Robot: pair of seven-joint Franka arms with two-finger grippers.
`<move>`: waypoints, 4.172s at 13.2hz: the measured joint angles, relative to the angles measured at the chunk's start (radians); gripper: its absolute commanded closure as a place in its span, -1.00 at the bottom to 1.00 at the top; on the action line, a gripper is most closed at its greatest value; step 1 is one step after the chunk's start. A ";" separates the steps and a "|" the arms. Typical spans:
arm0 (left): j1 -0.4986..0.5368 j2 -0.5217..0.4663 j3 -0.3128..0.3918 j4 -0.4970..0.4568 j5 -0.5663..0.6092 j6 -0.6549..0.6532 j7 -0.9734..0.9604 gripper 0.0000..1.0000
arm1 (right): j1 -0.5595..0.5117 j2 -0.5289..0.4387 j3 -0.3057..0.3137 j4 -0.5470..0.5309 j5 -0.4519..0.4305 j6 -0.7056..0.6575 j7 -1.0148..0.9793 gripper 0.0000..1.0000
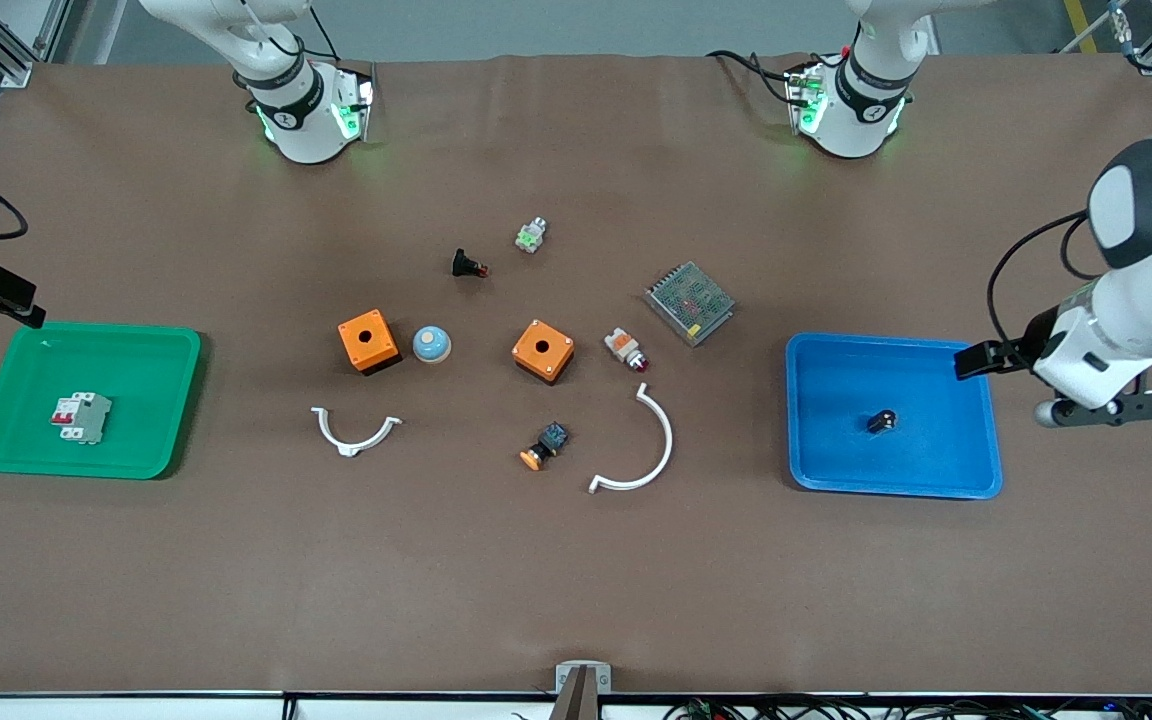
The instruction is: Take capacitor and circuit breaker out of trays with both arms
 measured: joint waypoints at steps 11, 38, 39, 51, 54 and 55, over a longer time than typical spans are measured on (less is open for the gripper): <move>-0.012 0.219 -0.015 -0.095 0.000 0.317 -0.028 -0.43 | -0.023 0.009 -0.014 -0.003 -0.004 0.004 0.000 -1.00; -0.012 0.150 -0.095 -0.113 0.000 0.311 -0.094 0.99 | -0.331 0.545 -0.016 -0.166 0.029 0.594 -0.372 -0.51; -0.014 0.142 -0.133 -0.107 0.000 0.296 -0.157 0.99 | -0.331 0.551 -0.016 -0.166 0.029 0.594 -0.372 -0.33; -0.389 0.319 -0.194 0.144 0.000 0.292 -0.728 1.00 | -0.318 0.530 -0.007 -0.147 0.029 0.501 -0.372 0.50; -0.520 0.426 -0.142 0.241 0.000 0.294 -0.798 0.99 | -0.282 0.438 -0.004 -0.120 0.029 0.382 -0.340 0.51; -0.559 0.455 -0.117 0.262 0.000 0.297 -0.811 0.99 | -0.258 0.393 -0.004 -0.115 0.029 0.320 -0.303 0.51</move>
